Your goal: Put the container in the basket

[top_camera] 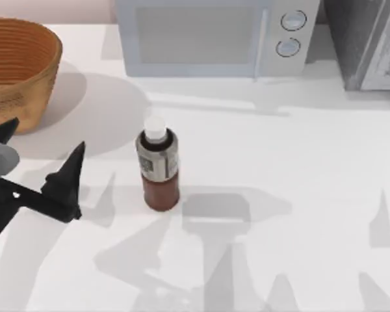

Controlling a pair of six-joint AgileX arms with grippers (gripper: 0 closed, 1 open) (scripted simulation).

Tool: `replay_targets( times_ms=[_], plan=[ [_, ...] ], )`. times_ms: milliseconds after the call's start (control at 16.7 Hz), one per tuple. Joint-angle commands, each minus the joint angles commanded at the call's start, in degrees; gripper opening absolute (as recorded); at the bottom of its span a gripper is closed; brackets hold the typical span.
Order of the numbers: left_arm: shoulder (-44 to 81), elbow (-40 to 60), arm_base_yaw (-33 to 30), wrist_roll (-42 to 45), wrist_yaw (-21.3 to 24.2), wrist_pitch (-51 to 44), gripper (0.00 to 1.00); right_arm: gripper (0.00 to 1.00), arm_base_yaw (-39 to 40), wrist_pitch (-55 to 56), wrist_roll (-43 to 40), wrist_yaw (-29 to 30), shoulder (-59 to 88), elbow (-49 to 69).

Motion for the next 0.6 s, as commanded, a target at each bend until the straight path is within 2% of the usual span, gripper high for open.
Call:
replay_targets(
  times_ms=[360,600],
  plan=[
    [28.85,2.45,-4.68,1.39,7.16,24.26,1.0,1.0,0.0,0.0,0.0,0.0,0.0,0.0],
    [43.58,3.69,-7.02,2.15,10.78,36.7,1.0,1.0,0.0,0.0,0.0,0.0,0.0,0.0]
  ],
)
